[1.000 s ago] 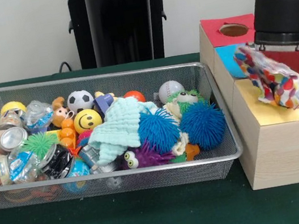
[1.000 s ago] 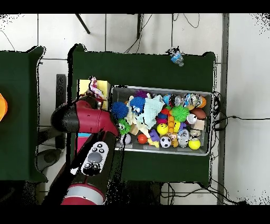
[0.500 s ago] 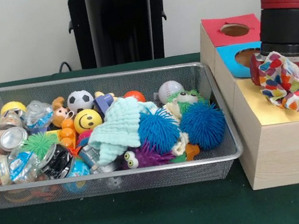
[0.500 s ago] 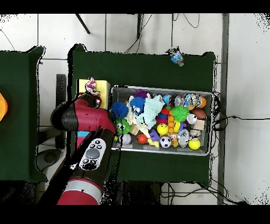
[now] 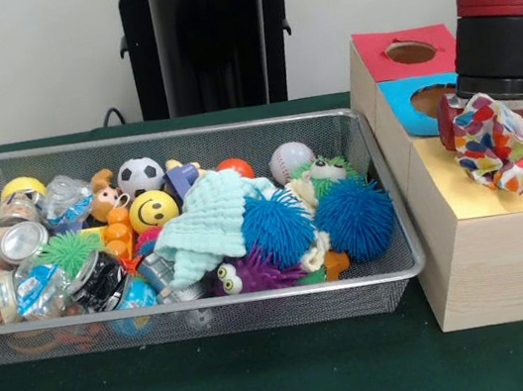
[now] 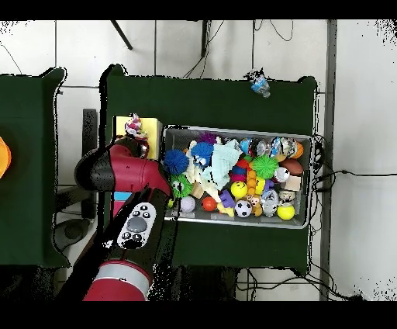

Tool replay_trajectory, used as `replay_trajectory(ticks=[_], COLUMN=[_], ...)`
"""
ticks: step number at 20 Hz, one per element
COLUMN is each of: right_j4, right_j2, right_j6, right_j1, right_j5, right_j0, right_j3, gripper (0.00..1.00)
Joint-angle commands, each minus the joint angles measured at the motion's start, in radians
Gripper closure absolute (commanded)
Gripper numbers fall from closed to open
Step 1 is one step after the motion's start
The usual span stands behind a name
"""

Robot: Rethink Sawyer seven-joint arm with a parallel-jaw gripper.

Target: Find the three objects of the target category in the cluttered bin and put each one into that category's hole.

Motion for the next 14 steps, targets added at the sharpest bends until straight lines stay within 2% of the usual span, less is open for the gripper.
replay_trajectory(ticks=[1, 14], right_j4=[-0.018, -0.028], right_j2=[0.136, 0.139], right_j6=[0.151, 0.139], right_j1=[0.228, 0.232], right_j5=[-0.010, -0.006], right_j0=[-0.063, -0.075], right_j3=[0.054, 0.047], gripper=[1.00, 1.00])
